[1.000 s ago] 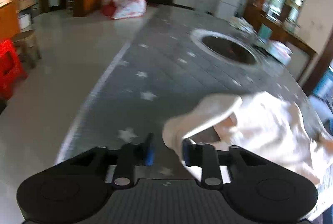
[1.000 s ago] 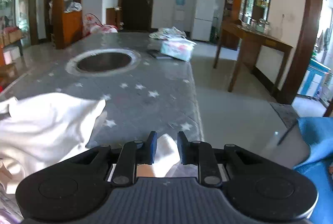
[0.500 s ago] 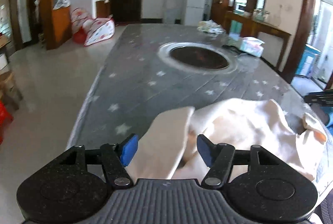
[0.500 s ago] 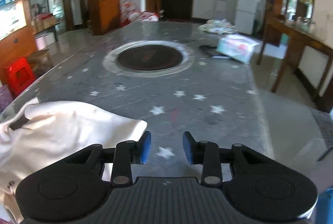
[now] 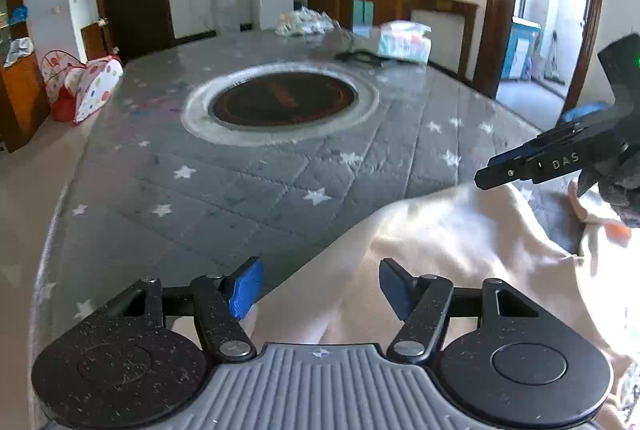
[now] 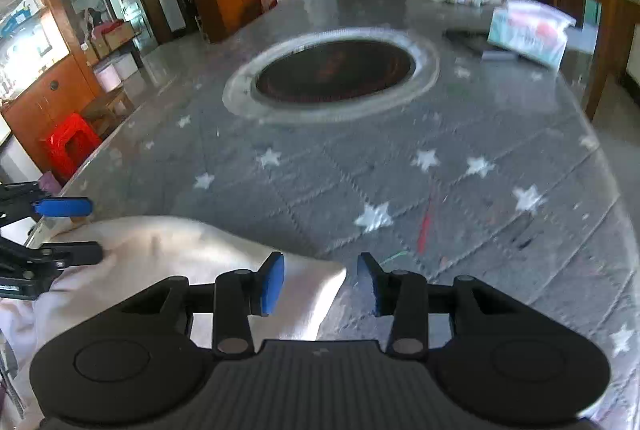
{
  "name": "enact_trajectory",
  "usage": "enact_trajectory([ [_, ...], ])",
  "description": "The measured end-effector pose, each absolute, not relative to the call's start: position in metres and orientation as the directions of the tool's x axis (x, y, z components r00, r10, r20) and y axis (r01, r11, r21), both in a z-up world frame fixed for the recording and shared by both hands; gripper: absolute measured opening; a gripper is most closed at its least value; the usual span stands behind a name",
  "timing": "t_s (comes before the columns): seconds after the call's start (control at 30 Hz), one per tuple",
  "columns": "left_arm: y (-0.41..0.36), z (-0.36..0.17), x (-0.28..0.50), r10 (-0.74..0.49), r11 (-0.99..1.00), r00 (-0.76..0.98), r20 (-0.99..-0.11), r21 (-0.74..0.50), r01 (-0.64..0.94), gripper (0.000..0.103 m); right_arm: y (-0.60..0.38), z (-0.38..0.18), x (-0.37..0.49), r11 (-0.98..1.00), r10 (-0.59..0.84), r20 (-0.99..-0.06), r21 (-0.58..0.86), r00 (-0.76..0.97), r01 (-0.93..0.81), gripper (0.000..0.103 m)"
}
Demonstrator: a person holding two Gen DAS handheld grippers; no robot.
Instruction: Fold clothes
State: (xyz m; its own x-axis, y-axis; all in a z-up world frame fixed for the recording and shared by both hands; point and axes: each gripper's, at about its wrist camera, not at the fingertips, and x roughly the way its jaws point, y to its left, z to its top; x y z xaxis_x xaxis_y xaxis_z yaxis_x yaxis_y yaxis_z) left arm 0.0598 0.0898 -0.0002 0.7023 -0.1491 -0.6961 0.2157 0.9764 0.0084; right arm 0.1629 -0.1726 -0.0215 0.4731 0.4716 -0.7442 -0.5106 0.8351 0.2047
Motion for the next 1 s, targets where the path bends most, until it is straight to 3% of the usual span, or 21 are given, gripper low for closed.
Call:
enact_trajectory([
  [0.1,0.087,-0.011,0.068,-0.150,0.973,0.680,-0.718,0.013,0.229,0.036,-0.171,-0.029,0.166,0.828,0.484,-0.750,0.224,0.452,-0.515,0.037],
  [0.13,0.088,-0.013,0.069,-0.150,0.973,0.679,-0.719,0.013,0.229,0.021,-0.171,-0.031,0.166,0.823,0.490,-0.748,0.228,0.448,-0.520,0.026],
  [0.17,0.089,-0.013,0.069,-0.151,0.973,0.682,-0.716,0.012,0.229,0.013,-0.170,-0.031,0.164,0.818,0.500,-0.741,0.234,0.448,-0.526,0.019],
  [0.23,0.093,-0.009,0.066,-0.172,0.972,0.692,-0.701,-0.007,0.234,0.008,-0.171,-0.025,0.158,0.805,0.525,-0.717,0.245,0.458,-0.540,0.013],
  [0.43,0.097,0.014,0.019,-0.263,0.945,0.741,-0.618,-0.009,0.327,0.007,-0.181,0.008,0.110,0.724,0.599,-0.640,0.174,0.482,-0.668,0.012],
  [0.6,0.093,0.013,-0.036,-0.355,0.881,0.719,-0.597,0.044,0.471,0.007,-0.192,0.018,0.052,0.600,0.625,-0.669,0.081,0.403,-0.796,0.012],
  [0.7,0.092,0.006,-0.059,-0.401,0.839,0.668,-0.627,0.042,0.542,0.011,-0.200,0.011,0.033,0.560,0.609,-0.725,0.107,0.321,-0.821,0.018],
  [0.83,0.101,0.010,-0.064,-0.419,0.855,0.671,-0.612,-0.018,0.518,0.012,-0.210,0.008,0.025,0.578,0.594,-0.748,0.138,0.298,-0.804,0.019],
  [1.0,0.111,0.016,-0.068,-0.438,0.870,0.680,-0.589,-0.087,0.485,0.019,-0.223,0.021,0.043,0.641,0.633,-0.690,0.212,0.351,-0.738,0.031],
])
